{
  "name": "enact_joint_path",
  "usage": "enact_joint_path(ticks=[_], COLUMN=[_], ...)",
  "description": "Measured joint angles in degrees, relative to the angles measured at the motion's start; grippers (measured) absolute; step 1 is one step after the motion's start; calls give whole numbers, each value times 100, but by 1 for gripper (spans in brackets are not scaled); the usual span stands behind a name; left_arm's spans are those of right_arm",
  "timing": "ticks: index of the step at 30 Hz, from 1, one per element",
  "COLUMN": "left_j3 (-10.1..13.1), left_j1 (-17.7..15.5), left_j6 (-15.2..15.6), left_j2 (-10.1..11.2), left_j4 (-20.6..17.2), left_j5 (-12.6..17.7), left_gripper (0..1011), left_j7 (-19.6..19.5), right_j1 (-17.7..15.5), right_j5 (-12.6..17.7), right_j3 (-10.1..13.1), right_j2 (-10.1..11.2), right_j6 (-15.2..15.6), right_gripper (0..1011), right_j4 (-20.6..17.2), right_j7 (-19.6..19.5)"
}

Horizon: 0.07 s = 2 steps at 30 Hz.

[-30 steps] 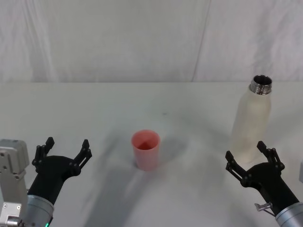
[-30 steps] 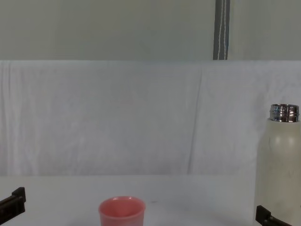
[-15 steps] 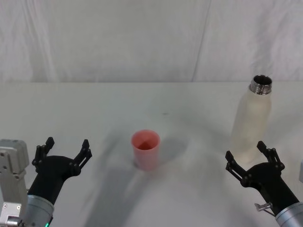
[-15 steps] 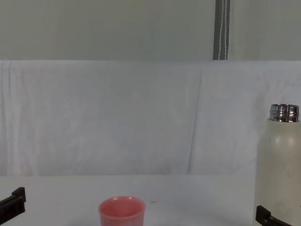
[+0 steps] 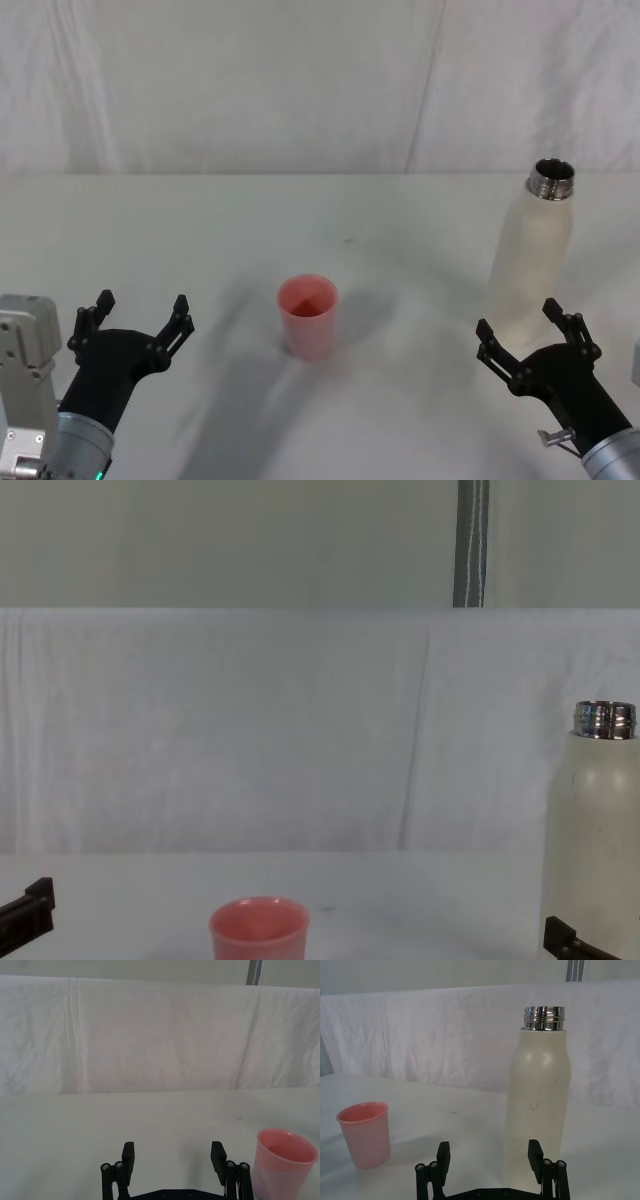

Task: Grasp the thermos with one hand and pour water into the cup lid.

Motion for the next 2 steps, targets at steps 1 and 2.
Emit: enact_joint_path(ticks=[1,2], left_j3=[1,1], left_j1=[0,0], left_j6=[0,0], left_j2=[0,0], left_j4=[0,0], left_j5=[0,0], left_gripper=[1001,1001], left_j7=[0,0], right_j1=[0,0], right_j5=[0,0], right_j3=[0,0], right_j2=[0,0], right_j6=[0,0], right_gripper=[1003,1003], right_j4=[0,0], right_j7=[0,0])
